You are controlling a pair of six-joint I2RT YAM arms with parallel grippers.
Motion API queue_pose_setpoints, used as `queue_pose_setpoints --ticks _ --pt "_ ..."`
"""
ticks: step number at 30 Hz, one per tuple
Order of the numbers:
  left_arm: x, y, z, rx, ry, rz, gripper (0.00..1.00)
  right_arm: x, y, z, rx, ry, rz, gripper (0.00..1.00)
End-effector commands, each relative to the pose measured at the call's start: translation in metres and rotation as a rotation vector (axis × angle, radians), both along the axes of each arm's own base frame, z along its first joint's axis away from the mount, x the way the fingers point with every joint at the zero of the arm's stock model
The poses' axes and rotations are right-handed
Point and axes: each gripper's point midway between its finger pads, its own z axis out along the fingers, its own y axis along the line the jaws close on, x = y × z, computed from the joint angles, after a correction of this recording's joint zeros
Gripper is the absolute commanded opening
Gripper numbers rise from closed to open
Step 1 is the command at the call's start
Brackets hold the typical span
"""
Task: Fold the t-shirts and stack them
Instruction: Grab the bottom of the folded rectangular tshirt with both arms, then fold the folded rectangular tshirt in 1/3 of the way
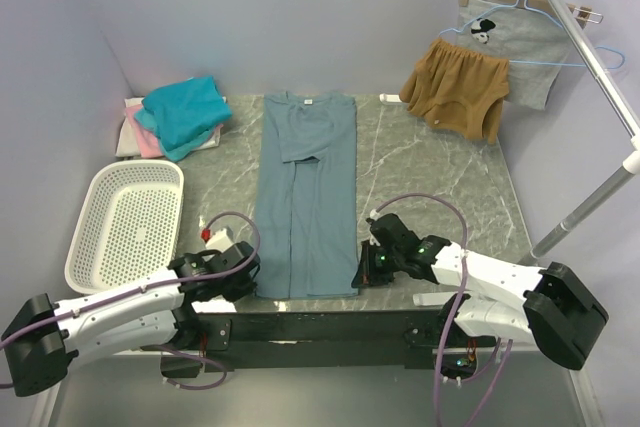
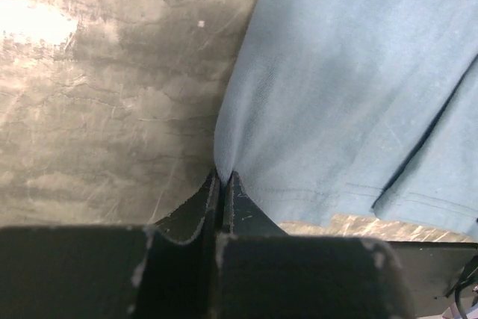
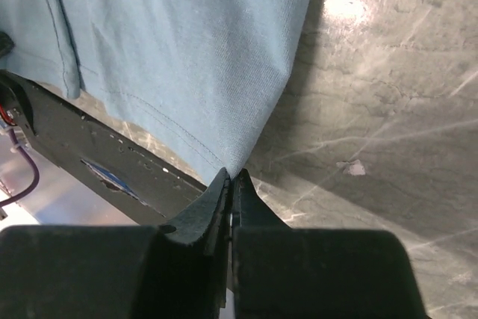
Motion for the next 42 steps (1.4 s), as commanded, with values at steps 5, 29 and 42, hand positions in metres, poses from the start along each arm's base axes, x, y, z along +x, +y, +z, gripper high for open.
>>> queue_pose_setpoints --ticks 5,29,42 --pt "0.046 -0.017 0.056 0.052 -0.189 -0.009 0.01 0.030 0.015 0.036 0.032 -0.149 0.026 0.00" --pt "0.321 -0.036 0.102 0.236 -0.533 -0.026 0.01 0.284 0.021 0.065 -0.110 -0.369 -0.023 0.00" --pt "0.344 0.001 0.061 0.346 -0.460 0.027 0.20 0.348 -0.035 0.033 -0.333 -0.385 -0.281 0.02"
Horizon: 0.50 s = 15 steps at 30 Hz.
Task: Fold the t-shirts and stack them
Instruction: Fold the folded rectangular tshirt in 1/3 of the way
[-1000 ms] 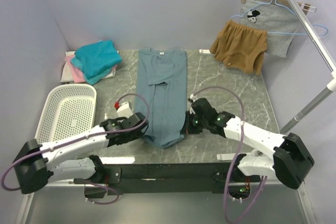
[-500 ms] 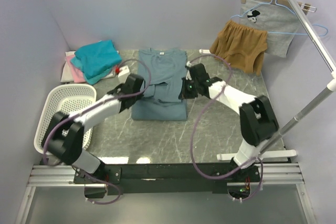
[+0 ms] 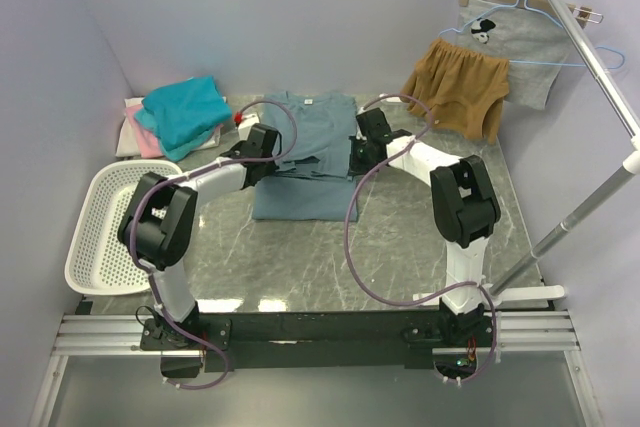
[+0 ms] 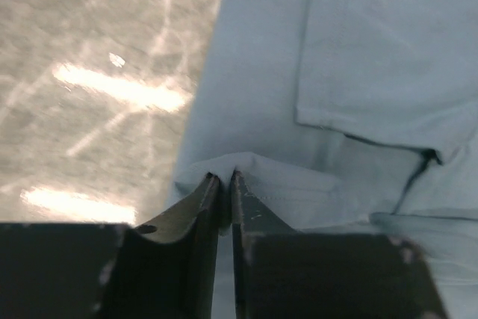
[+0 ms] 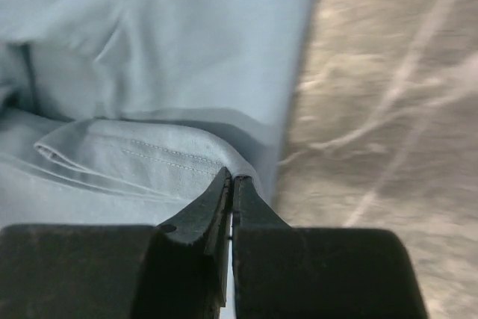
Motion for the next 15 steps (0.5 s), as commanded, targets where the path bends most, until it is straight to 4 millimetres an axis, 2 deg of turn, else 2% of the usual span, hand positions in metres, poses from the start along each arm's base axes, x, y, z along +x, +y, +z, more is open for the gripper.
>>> queue_pose_setpoints --ticks 1,2,4,5,6,7,8,9,10,12,13,14,15 --pt "0.018 0.014 0.012 0.034 -0.060 0.018 0.21 0.031 -0.037 0.021 -0.089 -0.122 -0.164 0.00" --pt "0.019 0.015 0.015 0.038 -0.069 0.015 0.27 0.040 -0.037 0.028 -0.070 -0.170 -0.187 0.03" --pt "0.023 0.012 0.021 0.030 -0.092 -0.011 0.40 0.041 -0.038 0.034 -0.044 -0.180 -0.182 0.25" --pt "0.024 0.010 0.025 0.024 -0.104 -0.018 0.42 0.044 -0.038 0.039 -0.033 -0.199 -0.190 0.25" --pt "0.022 0.008 0.024 0.018 -0.106 -0.034 0.50 0.044 -0.036 0.042 -0.020 -0.210 -0.184 0.35" --pt "0.023 0.005 0.028 0.006 -0.119 -0.048 0.62 0.044 -0.033 0.046 -0.004 -0.218 -0.173 0.69" --pt "0.023 0.004 0.029 -0.003 -0.118 -0.052 0.76 0.043 -0.033 0.046 0.003 -0.209 -0.160 0.80" --pt "0.022 0.004 0.031 -0.006 -0.118 -0.049 0.77 0.043 -0.032 0.047 0.001 -0.205 -0.155 0.87" --pt "0.021 0.004 0.038 -0.014 -0.132 -0.046 0.78 0.042 -0.031 0.049 0.002 -0.204 -0.149 0.92" --pt "0.016 0.001 0.043 -0.038 -0.143 -0.074 0.79 0.036 -0.028 0.054 0.027 -0.209 -0.124 0.93" --pt "0.012 -0.003 0.054 -0.059 -0.160 -0.096 0.79 0.028 -0.026 0.059 0.049 -0.213 -0.106 0.93" --pt "0.009 -0.007 0.058 -0.076 -0.162 -0.119 0.80 0.025 -0.019 0.062 0.078 -0.209 -0.072 0.93" --pt "0.004 -0.019 0.059 -0.121 -0.150 -0.180 0.80 0.017 -0.008 0.063 0.122 -0.182 -0.024 0.92"
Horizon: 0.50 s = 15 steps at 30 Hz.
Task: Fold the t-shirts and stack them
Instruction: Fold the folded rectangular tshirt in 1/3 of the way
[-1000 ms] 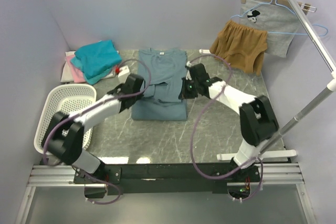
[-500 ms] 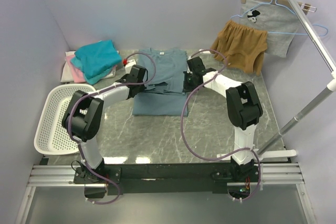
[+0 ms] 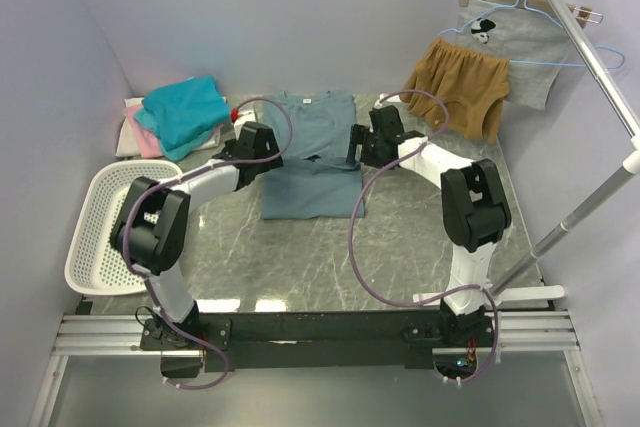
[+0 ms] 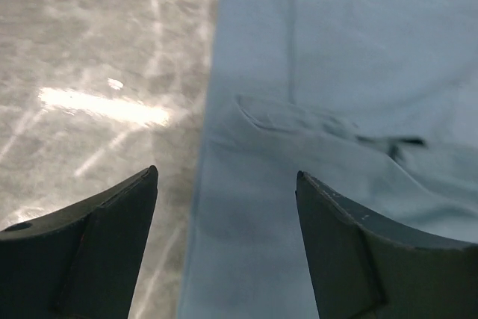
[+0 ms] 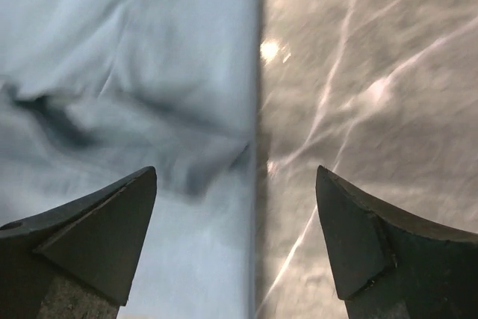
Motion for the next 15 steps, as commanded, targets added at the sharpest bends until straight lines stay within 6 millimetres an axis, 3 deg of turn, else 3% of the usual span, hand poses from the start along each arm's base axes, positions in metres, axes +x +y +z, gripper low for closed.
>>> queue_pose_setpoints --ticks 1,4,8,11,15 --pt "-0.008 -0.033 0.052 -0.143 -0.091 -0.163 0.79 -0.011 0.032 0.050 0.150 -0.058 0.141 0.91" --pt "-0.019 -0.057 0.047 -0.219 -0.042 -0.270 0.78 -0.028 0.049 0.043 0.193 0.005 0.205 0.91" --pt "-0.025 -0.079 0.031 -0.279 0.002 -0.369 0.78 -0.034 0.056 0.035 0.193 0.039 0.229 0.90" --pt "-0.023 -0.091 0.008 -0.303 0.056 -0.408 0.76 -0.030 0.058 0.028 0.183 0.056 0.231 0.90" --pt "-0.011 -0.091 -0.014 -0.287 0.057 -0.385 0.74 -0.011 0.060 0.016 0.161 0.022 0.233 0.90"
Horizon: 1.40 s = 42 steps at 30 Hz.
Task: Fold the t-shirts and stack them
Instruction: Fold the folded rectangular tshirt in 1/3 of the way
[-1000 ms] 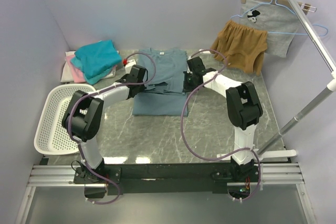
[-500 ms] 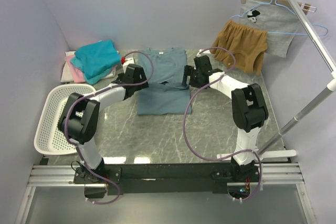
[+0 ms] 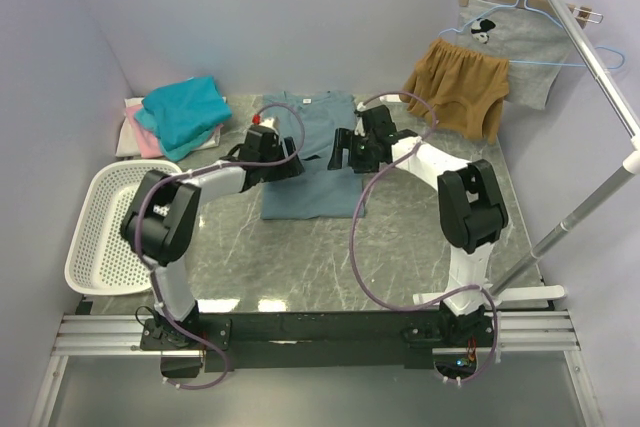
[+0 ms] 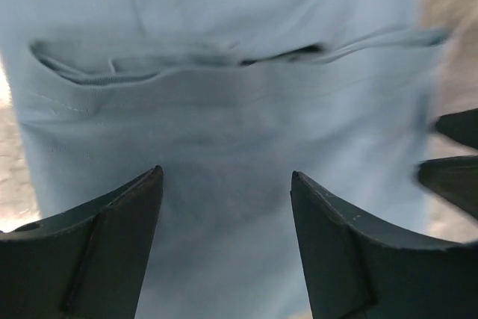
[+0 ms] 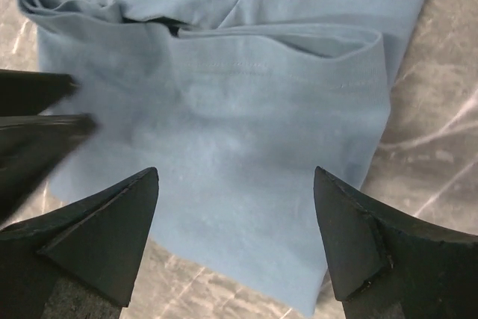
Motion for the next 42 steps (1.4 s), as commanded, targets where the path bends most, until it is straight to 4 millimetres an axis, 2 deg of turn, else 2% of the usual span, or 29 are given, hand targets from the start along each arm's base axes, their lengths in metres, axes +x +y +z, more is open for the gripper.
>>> queue_pose_setpoints --ticks 1,6,8,11,14,17,18,20,21,24,27,28,30,31,32,33,34,42 --pt "0.015 -0.014 -0.007 -0.028 -0.042 -0.031 0.74 0.027 0.004 -0.002 -0.017 -0.063 0.015 0.90" --pt "0.028 0.014 -0.023 0.090 -0.079 0.077 0.75 0.055 -0.003 -0.027 -0.086 -0.049 -0.027 0.91" --pt "0.026 0.022 -0.029 0.117 -0.075 0.107 0.75 0.060 -0.007 -0.033 -0.094 -0.037 -0.048 0.92" --pt "0.023 0.035 -0.027 0.146 -0.089 0.152 0.76 0.065 -0.017 -0.043 -0.120 -0.025 -0.103 0.92" --pt "0.019 0.052 -0.027 0.202 -0.084 0.210 0.77 0.067 -0.033 -0.043 -0.169 -0.028 -0.157 0.93" --pt "0.011 0.066 -0.035 0.248 -0.061 0.258 0.76 0.066 -0.032 -0.025 -0.128 -0.093 -0.132 0.94" --pt "0.013 0.065 -0.020 0.222 -0.108 0.261 0.76 0.058 -0.034 -0.014 -0.109 -0.118 -0.123 0.94" --pt "0.003 0.070 -0.014 0.211 -0.126 0.273 0.77 0.056 -0.034 0.004 -0.086 -0.177 -0.120 0.95" --pt "0.003 0.072 0.006 0.186 -0.170 0.289 0.77 0.049 -0.038 0.016 -0.076 -0.198 -0.125 0.95" --pt "-0.007 0.084 0.021 0.158 -0.202 0.351 0.81 0.039 -0.052 0.022 -0.091 -0.175 -0.154 0.96" --pt "-0.025 0.083 0.008 0.139 -0.155 0.328 0.80 0.024 -0.063 0.013 -0.111 -0.103 -0.155 0.96" --pt "-0.034 0.084 -0.002 0.139 -0.129 0.318 0.80 0.020 -0.065 0.011 -0.107 -0.097 -0.149 0.96" --pt "-0.044 0.076 -0.005 0.096 -0.112 0.277 0.80 0.008 -0.066 0.007 -0.093 -0.076 -0.130 0.96" --pt "-0.053 0.077 -0.014 0.088 -0.090 0.268 0.80 0.004 -0.068 0.005 -0.089 -0.068 -0.128 0.96" --pt "-0.058 0.070 -0.013 0.056 -0.087 0.234 0.80 -0.001 -0.068 0.003 -0.084 -0.061 -0.119 0.96" --pt "-0.062 0.069 -0.011 0.040 -0.091 0.225 0.80 -0.009 -0.069 -0.002 -0.078 -0.045 -0.108 0.96" --pt "-0.070 0.069 -0.017 0.036 -0.078 0.213 0.81 -0.011 -0.070 -0.003 -0.070 -0.046 -0.112 0.95" --pt "-0.094 0.061 -0.019 -0.009 -0.061 0.117 0.81 -0.048 -0.068 -0.022 0.022 0.037 -0.048 0.94"
